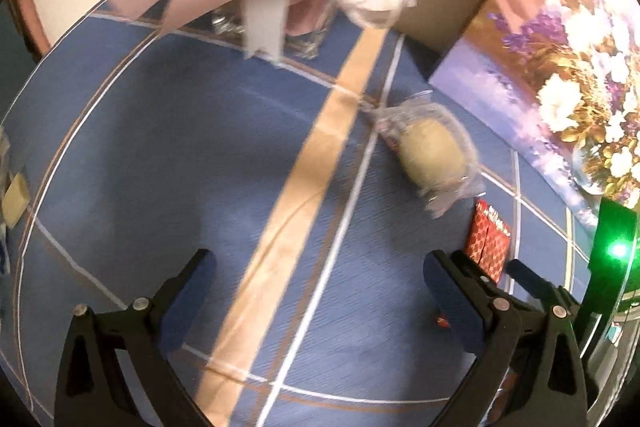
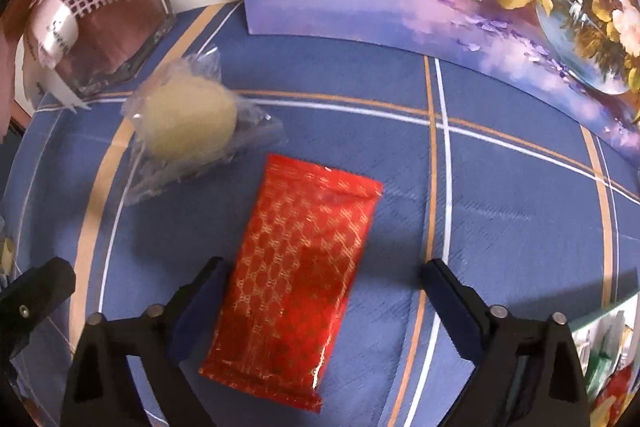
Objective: Organize snacks
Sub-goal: 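Grasp the clear round-cake packet with the left tool while the right tool grasps the red patterned packet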
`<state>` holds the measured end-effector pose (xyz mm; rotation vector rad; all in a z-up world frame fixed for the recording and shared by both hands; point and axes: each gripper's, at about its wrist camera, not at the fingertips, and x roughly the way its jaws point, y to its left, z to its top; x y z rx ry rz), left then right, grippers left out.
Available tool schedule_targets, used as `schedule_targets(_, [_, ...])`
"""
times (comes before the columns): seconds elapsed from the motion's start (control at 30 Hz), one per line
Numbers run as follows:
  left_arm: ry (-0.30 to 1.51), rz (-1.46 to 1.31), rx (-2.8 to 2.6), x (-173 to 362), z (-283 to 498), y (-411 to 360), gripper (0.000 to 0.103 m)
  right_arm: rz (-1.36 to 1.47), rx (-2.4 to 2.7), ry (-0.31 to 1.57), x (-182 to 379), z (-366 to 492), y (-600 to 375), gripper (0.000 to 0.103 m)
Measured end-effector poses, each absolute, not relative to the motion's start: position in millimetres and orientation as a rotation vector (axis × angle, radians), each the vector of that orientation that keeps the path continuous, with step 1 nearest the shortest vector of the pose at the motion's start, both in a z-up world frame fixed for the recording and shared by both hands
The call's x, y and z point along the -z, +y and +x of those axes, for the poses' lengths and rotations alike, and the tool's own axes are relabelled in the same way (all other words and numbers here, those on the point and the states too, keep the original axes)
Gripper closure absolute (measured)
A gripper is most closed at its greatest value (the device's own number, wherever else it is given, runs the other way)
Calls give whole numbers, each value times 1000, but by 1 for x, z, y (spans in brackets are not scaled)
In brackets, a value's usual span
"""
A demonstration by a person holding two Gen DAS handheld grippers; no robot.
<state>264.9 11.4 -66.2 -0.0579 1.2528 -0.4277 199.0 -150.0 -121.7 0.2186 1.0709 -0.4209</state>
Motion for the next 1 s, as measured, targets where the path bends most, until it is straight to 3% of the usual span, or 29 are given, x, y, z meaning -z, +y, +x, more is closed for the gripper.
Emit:
schedule_targets(0.17, [1249,-82,487,60,269,-14,1,202,403,1062,110,198,-172,32])
schedule_targets(0.53, [1233,-187,534,63,282,-70,3,170,440,1063,110,196,-219,38])
schedule_targets(0.8, [1241,-217,476,77,293,-84,38,165,418,1056,107,181,-229,38])
schedule_targets(1.0, [1253,-268,478,81,291,-76,45,177,418,1051,98,176,-226,41])
